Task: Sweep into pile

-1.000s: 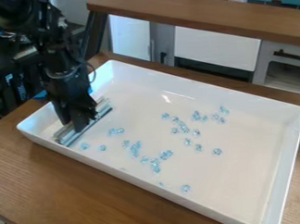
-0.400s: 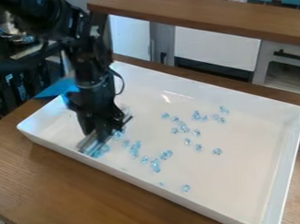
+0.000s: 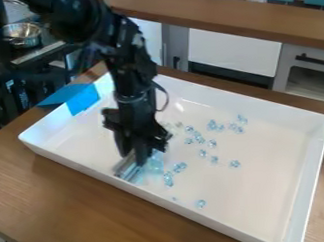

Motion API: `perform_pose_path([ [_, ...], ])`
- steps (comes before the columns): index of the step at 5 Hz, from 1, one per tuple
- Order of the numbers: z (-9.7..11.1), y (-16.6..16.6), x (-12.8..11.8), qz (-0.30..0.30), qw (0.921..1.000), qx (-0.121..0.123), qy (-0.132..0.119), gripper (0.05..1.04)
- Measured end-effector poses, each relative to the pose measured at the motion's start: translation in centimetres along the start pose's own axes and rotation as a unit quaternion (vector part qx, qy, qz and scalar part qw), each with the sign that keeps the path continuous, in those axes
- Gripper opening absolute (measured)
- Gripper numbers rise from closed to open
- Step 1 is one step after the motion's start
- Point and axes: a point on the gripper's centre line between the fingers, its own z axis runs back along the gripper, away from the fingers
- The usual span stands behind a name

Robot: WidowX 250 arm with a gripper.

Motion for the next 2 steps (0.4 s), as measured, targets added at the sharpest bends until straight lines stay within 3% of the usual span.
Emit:
perform_pose_path([
  [2, 0.1, -4.8, -0.2, -0.022, 0.9992, -0.033, 0.0, 0.341],
])
